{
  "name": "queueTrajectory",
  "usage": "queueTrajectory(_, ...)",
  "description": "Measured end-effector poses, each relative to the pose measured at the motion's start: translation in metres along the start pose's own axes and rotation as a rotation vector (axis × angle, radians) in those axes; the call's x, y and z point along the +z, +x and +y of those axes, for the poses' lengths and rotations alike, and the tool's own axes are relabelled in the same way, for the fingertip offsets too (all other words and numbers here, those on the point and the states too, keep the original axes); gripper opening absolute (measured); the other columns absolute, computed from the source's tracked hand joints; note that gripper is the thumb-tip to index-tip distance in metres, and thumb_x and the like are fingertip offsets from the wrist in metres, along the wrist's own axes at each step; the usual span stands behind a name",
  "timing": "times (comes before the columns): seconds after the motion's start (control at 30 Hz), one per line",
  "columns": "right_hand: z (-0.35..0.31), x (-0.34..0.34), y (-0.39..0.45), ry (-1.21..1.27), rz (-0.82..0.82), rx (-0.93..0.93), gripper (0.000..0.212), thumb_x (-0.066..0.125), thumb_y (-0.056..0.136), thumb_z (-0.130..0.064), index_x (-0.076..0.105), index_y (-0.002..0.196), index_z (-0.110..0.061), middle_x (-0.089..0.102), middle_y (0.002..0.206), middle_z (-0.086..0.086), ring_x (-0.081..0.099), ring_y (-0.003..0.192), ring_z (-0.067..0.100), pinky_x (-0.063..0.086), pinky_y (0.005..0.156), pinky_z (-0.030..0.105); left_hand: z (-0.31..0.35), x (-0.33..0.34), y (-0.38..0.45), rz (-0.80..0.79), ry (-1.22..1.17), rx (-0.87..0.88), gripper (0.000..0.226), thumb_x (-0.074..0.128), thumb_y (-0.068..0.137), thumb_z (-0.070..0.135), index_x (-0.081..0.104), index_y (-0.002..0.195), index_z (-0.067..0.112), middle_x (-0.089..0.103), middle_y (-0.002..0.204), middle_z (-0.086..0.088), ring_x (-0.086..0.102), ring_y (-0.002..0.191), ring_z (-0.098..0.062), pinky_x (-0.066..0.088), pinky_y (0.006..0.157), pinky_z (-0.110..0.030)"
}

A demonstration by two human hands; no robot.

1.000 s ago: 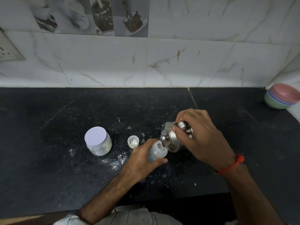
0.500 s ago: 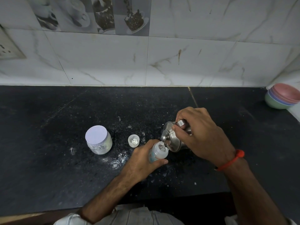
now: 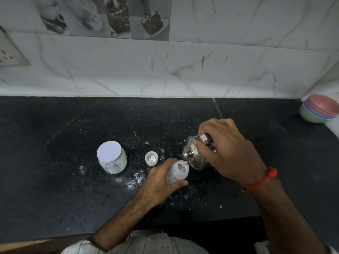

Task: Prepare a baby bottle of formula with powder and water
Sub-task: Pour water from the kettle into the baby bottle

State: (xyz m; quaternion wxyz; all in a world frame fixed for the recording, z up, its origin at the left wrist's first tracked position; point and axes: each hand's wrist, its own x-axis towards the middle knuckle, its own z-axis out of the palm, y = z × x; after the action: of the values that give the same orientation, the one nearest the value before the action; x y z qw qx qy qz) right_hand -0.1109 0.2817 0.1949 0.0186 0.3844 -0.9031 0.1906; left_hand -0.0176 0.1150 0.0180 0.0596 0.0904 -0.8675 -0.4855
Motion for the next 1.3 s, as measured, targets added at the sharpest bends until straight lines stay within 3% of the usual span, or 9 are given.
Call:
queueTrajectory(0.3, -0.002, -0.004, 0.001, -0.02, 0.019, -0.012, 0.025, 0.045, 0.091, -0.049, 0.055, 0.098, -0.027, 0.055, 0.108, -0.016, 0.041, 0.111, 0.011, 0.05, 0.068, 0.033, -0.007, 0.002, 0.001, -0.009, -0.001, -0.015, 0.065, 0.089, 0.079, 0.045, 0.058, 0.134, 0.03, 0.067, 0.117, 0.018, 0.064, 0.108, 0.001, 0.047, 0.084, -0.005)
queueTrajectory(0.6, 0.0, -0.005, 0.001, -0.064, 0.033, -0.03, 0.022, 0.047, 0.093, -0.049, 0.055, 0.098, -0.028, 0.056, 0.107, -0.017, 0.041, 0.112, 0.011, 0.041, 0.062, 0.023, -0.013, 0.005, 0.001, -0.029, 0.008, -0.04, 0.063, 0.089, 0.08, 0.043, 0.058, 0.132, 0.03, 0.067, 0.117, 0.019, 0.063, 0.107, 0.0, 0.046, 0.082, -0.005)
queueTrajectory(1.07, 0.001, -0.007, 0.002, -0.094, 0.067, -0.072, 0.024, 0.048, 0.094, -0.046, 0.058, 0.097, -0.024, 0.059, 0.103, -0.01, 0.046, 0.106, 0.015, 0.037, 0.065, 0.018, -0.024, 0.009, 0.002, -0.051, 0.04, -0.063, 0.066, 0.088, 0.08, 0.044, 0.056, 0.136, 0.029, 0.068, 0.119, 0.016, 0.064, 0.108, -0.004, 0.046, 0.082, -0.005)
queueTrajectory(1.3, 0.001, -0.01, 0.002, -0.107, 0.077, -0.059, 0.024, 0.048, 0.094, -0.047, 0.058, 0.098, -0.025, 0.06, 0.106, -0.01, 0.046, 0.106, 0.015, 0.039, 0.066, 0.024, -0.028, 0.011, 0.003, -0.059, 0.055, -0.071, 0.067, 0.088, 0.08, 0.044, 0.056, 0.136, 0.029, 0.068, 0.12, 0.015, 0.064, 0.107, -0.004, 0.043, 0.082, -0.004)
